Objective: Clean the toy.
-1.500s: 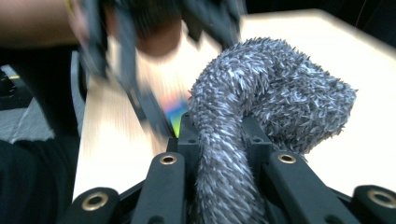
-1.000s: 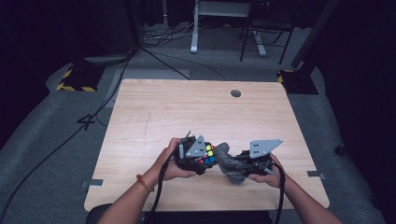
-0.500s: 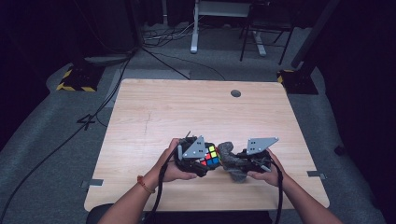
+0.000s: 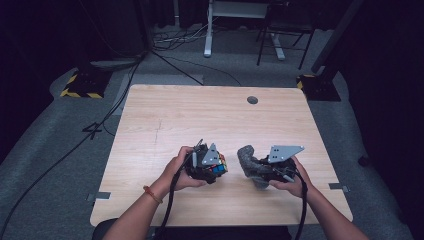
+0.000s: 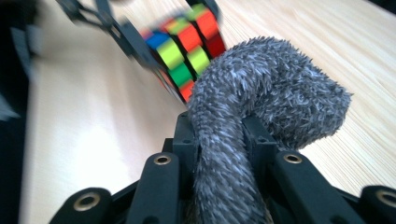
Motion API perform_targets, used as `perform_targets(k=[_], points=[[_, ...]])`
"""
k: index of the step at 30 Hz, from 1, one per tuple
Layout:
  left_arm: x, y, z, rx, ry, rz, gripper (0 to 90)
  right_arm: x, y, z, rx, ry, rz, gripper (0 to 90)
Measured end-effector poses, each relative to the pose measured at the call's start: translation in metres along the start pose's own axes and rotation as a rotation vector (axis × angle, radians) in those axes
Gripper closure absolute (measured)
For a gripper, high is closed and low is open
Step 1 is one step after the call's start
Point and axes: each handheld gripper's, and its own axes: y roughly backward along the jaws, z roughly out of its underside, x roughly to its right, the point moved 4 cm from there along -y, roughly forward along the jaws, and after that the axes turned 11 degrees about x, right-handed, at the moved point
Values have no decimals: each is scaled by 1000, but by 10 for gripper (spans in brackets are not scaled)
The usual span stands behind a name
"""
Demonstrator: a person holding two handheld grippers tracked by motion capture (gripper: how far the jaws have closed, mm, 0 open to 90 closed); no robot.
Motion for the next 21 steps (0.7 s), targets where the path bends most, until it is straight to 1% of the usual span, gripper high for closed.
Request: perform_targets(k=[1,2,3,4,5,7,8,9,10,12,15,17,19,21], points=[[-2,-1,2,-10,4,1,332,4,-2,4,-17,-14,8,713],[-3,-3,5,-27,5,-5,332,8,-4,8,-33,-45,9,702],[-5,-6,7,-43,2,-12,332,12,-7,13,-59,-60,13,688],[-6,-7,9,-54,11,-8,331,15,-10,19,-102,-60,27,681],[-7,-9,11,-64,18,-3,331,17,-12,22,-119,-59,39,678],[-10,-13,15,-78,33,9,330,19,-18,29,-155,-84,25,663],[-11,-13,15,-80,43,14,329,19,-21,31,-180,-79,24,649],[-12,-14,16,-81,48,18,329,19,-23,33,-186,-74,26,645],[-12,-14,16,-79,52,22,328,19,-24,34,-193,-81,19,638],[-11,-16,17,-82,70,47,325,19,-28,37,-205,-92,10,594],[-10,-23,20,-94,79,68,319,20,-31,41,-228,-107,-6,553],[-8,-25,20,-85,83,76,318,20,-32,42,-225,-113,1,536],[-8,-25,19,-81,86,87,321,20,-32,43,-219,-118,-3,513],[-7,-25,19,-76,90,90,320,20,-33,45,-223,-124,-6,473]])
